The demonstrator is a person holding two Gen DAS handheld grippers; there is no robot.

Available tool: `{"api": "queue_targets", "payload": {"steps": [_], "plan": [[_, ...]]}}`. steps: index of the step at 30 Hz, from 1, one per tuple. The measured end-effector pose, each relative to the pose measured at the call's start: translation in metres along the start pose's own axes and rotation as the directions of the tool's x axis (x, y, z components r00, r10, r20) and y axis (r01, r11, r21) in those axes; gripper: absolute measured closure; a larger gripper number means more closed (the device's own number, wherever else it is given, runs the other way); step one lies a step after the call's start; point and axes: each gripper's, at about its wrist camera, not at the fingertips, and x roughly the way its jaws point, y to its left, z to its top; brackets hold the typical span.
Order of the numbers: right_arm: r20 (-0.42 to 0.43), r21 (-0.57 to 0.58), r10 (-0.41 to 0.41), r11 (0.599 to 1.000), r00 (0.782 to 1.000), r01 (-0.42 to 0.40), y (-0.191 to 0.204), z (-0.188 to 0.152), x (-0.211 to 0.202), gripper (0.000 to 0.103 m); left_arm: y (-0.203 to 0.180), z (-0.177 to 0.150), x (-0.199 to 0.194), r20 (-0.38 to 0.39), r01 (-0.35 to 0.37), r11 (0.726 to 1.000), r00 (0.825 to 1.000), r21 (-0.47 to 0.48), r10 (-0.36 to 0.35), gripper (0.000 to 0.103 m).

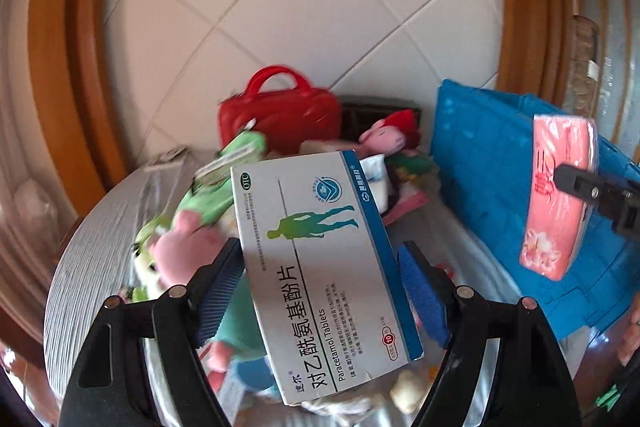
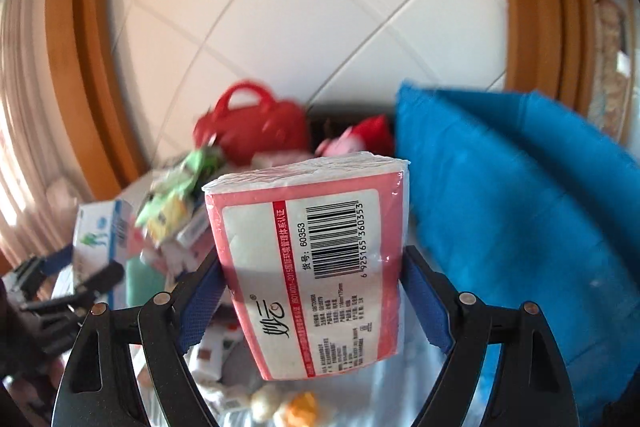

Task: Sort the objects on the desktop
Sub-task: 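Grasp the pink tissue pack with right tool while left tool holds the white box, then lower both held items into the blue bin and open both tools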

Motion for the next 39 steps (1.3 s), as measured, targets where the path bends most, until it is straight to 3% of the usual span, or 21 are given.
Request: {"api": "queue_targets", "payload": {"steps": [5,11,16,22,28,34,39], "plan": [[0.084,0.019,-0.042,0.999,0.996,0.041,-0.055,0.028,-0.039,0.018,-0.072,0.036,0.0,0.075,0.047,0.998,0.996,0.028,-0.049,0.027],[0.137,0.022,-0.143,0.99,0.98,0.141,-0.149,0.055,-0.086,0.018,-0.174,0.079,0.004,0.125,0.13,0.991,0.983,0.026,-0.133,0.028],[0.113,0.008,-0.23,0.973,0.967,0.231,-0.232,0.057,-0.103,0.018,-0.276,0.112,0.007,0.159,0.168,0.984,0.971,0.065,-0.176,0.028],[0.016,-0.045,-0.274,0.96,0.961,0.275,-0.318,0.043,-0.089,0.018,-0.379,0.128,0.033,0.067,0.184,0.978,0.979,0.094,-0.191,0.028],[-0.061,-0.067,-0.27,0.962,0.961,0.266,-0.378,0.016,-0.079,0.018,-0.441,0.12,0.056,-0.043,0.157,0.981,0.987,0.118,-0.153,0.028],[-0.073,-0.085,-0.298,0.953,0.952,0.292,-0.403,0.007,-0.07,0.017,-0.464,0.116,0.07,-0.088,0.103,0.987,0.992,0.12,-0.093,0.027],[-0.064,-0.074,-0.315,0.948,0.947,0.31,-0.419,0.007,-0.067,0.007,-0.467,0.114,0.081,-0.1,0.058,0.991,0.994,0.119,-0.047,0.015]]}}
